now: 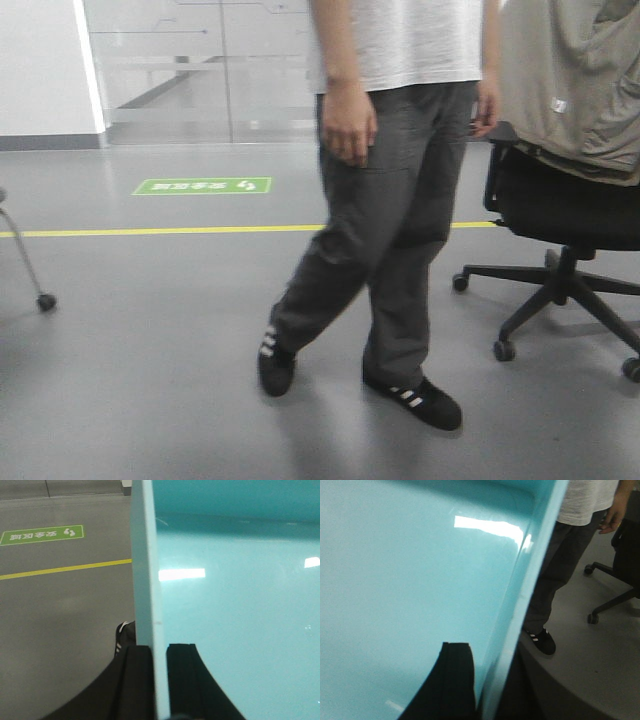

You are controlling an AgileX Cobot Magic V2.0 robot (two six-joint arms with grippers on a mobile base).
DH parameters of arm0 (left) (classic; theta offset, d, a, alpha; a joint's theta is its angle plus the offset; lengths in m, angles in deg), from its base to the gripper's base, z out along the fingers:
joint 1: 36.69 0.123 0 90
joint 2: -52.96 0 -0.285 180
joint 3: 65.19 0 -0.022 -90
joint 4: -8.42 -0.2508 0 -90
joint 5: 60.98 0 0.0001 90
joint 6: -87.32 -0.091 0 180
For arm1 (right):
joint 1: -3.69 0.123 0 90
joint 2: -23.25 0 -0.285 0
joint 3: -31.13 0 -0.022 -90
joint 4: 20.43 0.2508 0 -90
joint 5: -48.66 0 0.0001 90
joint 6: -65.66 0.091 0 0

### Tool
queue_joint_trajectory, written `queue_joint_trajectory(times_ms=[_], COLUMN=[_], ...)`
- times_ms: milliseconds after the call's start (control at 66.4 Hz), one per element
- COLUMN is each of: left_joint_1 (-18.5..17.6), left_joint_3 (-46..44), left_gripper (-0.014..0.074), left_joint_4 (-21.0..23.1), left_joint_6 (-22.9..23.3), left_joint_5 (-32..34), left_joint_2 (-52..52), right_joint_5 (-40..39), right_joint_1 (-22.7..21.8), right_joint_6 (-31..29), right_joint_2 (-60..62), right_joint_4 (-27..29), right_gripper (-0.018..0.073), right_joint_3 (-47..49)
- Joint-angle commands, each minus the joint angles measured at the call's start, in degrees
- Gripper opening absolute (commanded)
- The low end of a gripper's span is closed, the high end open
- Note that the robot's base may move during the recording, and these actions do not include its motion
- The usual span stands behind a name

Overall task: Fetch blue bin and place on conveyor start
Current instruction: 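Carry the bin with both grippers while driving to the grey conveyor table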

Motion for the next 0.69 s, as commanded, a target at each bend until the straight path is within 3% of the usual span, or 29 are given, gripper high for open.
queue_joint_trajectory(times_ms=[0,678], left_joint_1=[-0.8,-0.8], left_joint_3=[-0.6,-0.6], left_gripper=[-0.0111,-0.0111], left_joint_4=[3.5,2.3], left_joint_6=[0.0,0.0], left_joint_5=[4.8,4.8], left_joint_2=[0.6,0.6], right_joint_5=[-3.2,-3.7], right_joint_1=[0.6,0.6], right_joint_6=[-1.9,-1.9], right_joint_2=[0.4,0.4], right_joint_4=[3.6,3.6], right_gripper=[-0.0153,-0.0153], right_joint_3=[0.4,0.4])
